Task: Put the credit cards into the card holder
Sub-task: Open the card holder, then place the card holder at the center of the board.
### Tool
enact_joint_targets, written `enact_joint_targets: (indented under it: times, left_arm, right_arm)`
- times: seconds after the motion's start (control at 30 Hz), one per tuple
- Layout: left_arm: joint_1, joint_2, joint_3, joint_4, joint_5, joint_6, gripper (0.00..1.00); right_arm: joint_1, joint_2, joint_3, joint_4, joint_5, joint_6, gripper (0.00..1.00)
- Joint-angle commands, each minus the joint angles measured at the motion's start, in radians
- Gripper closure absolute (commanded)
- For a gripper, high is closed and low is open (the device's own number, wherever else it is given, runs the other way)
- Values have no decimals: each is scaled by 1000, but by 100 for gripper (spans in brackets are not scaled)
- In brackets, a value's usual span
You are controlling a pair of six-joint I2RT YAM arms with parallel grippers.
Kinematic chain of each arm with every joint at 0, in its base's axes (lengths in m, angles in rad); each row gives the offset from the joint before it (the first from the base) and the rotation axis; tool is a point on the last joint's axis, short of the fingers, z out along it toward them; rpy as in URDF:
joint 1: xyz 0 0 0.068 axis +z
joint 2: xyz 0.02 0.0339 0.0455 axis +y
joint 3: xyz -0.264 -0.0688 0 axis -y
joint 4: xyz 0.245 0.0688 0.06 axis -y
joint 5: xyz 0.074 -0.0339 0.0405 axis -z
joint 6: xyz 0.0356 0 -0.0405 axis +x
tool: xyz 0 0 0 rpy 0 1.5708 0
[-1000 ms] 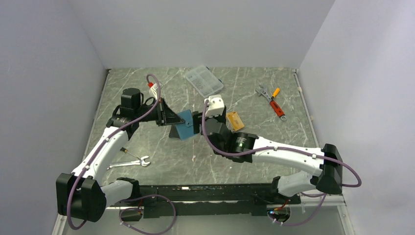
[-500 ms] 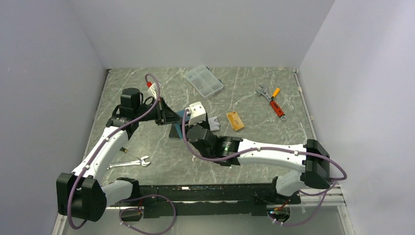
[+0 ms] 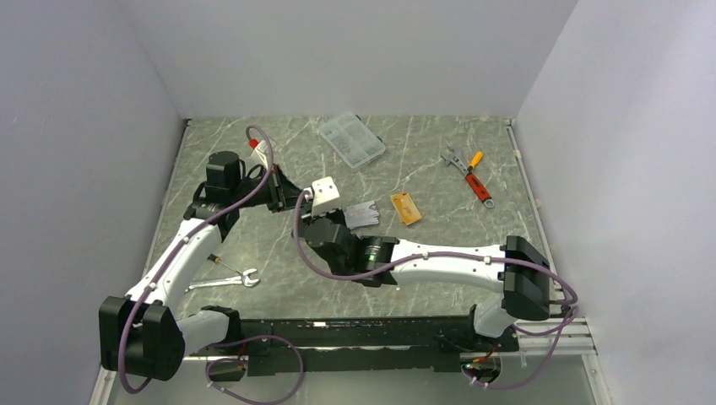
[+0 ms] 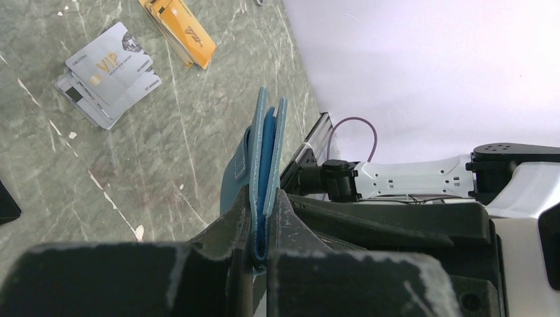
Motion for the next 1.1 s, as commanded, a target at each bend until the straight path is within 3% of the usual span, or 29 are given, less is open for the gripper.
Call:
enact_joint_targets:
  times: [0.0,0.13,0.37,0.77,1.07]
  left_arm:
    - [-17,-22,6,72,168,-96,100]
    - [-17,-24,9,78,166,-107,100]
    - [-19,-17,-11,72,161,-101,100]
    - [-20,-29,-2,61,164,-87,100]
    - [-20,-26,-2,61,170,-87,100]
  right_arm:
    - [-19,56,35,10,96,-29,84]
    - [-19,66,30,60,163,-67,100]
    - [-32,56,-16,190,254,-141,100]
    - [-74,-21,-107,354,276,-195,100]
    - [-129,-101,-143,332,224,-119,100]
